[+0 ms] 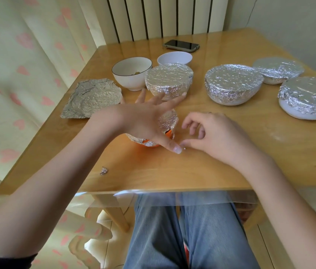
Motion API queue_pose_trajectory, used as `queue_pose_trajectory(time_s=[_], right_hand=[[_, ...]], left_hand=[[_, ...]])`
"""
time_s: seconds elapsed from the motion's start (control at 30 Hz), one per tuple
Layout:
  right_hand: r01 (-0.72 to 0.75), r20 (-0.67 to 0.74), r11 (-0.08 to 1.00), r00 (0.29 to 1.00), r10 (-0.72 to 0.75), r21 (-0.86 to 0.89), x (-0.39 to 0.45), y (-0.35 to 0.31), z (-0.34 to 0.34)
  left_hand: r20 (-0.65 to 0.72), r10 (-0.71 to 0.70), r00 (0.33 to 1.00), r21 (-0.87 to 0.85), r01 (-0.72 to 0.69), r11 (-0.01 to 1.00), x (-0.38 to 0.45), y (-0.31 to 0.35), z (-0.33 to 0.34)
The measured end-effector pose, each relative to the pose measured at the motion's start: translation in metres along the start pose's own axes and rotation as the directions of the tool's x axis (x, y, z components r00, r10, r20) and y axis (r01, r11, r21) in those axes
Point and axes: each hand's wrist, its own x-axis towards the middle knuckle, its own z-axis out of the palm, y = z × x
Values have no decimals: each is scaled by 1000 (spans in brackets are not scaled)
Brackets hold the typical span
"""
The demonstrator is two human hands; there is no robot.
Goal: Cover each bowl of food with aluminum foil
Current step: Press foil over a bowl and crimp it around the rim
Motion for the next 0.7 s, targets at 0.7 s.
queue_pose_trajectory(time_s=[0.7], right_hand=[[357,-308,900,852,-424,-251,14,3,18]], left_hand=[[10,231,973,28,-232,972,1,-19,4]])
